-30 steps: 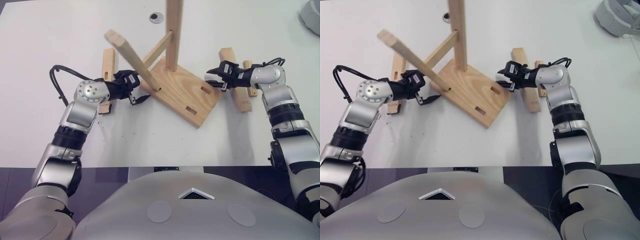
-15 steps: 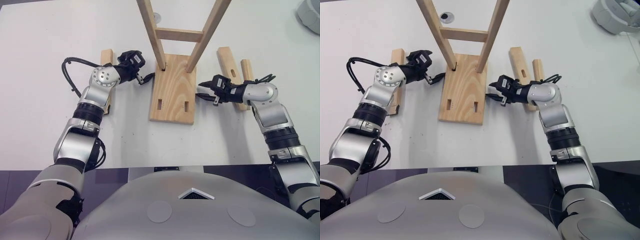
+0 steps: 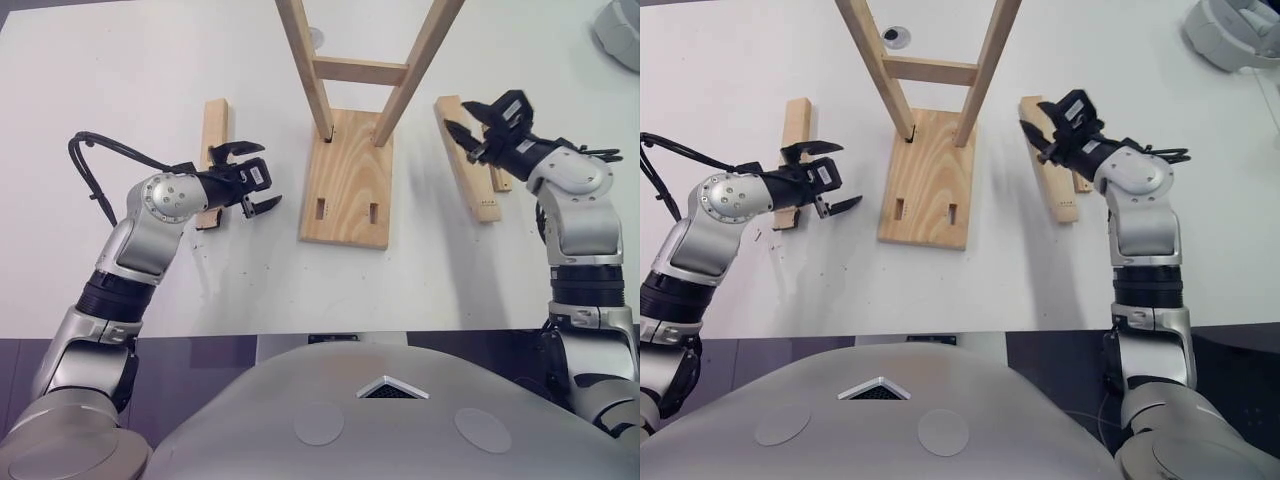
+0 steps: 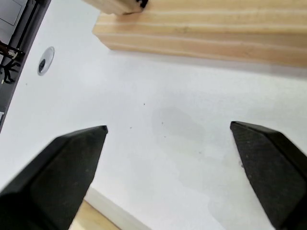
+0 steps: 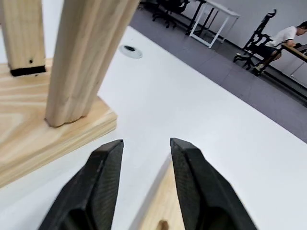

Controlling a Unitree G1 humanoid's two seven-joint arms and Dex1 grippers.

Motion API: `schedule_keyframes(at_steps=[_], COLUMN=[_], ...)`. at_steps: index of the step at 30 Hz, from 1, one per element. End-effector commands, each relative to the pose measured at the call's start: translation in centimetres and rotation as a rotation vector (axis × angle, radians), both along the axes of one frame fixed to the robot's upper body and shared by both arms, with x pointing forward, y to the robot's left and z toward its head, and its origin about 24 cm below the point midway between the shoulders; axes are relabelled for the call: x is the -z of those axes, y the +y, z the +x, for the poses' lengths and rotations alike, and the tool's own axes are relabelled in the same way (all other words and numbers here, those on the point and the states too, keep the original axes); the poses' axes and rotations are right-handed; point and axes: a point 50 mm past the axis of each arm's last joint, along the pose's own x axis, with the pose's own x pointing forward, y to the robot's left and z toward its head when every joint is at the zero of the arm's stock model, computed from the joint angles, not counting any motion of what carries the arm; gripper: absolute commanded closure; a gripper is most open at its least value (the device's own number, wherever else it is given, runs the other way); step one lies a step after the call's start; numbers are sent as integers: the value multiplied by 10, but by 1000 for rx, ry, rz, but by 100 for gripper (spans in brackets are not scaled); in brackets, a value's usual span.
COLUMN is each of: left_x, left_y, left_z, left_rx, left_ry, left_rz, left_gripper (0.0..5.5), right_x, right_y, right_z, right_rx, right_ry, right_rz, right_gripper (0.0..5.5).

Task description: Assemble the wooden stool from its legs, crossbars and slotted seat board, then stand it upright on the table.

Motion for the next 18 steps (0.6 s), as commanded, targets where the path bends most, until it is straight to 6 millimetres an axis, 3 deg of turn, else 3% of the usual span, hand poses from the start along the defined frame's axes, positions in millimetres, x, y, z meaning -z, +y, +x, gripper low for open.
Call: schedule_keyframes(at_steps=[1,4,7,15,18], left_x=[13,9,6,-7,-29], left_y=[-9,-24,-36,-37,-30], left_z=[-19,-27,-31,-20,-9], left_rx=[48,78,84,51,-32], left_ry=[104,115,114,37,-62], left_rz=[57,13,-28,-43,-121], left_gripper=[77,77,77,77,77], right_x=[-15,-14,5,43,52], right_y=[-31,-52,-58,-67,-65], right_z=[0,-4,-13,-24,-26], right_rx=[163,311,385,504,506], right_ry=[-38,-1,103,295,342], right_rz=[-62,-29,-7,73,124], right_gripper=[369,369,369,369,348])
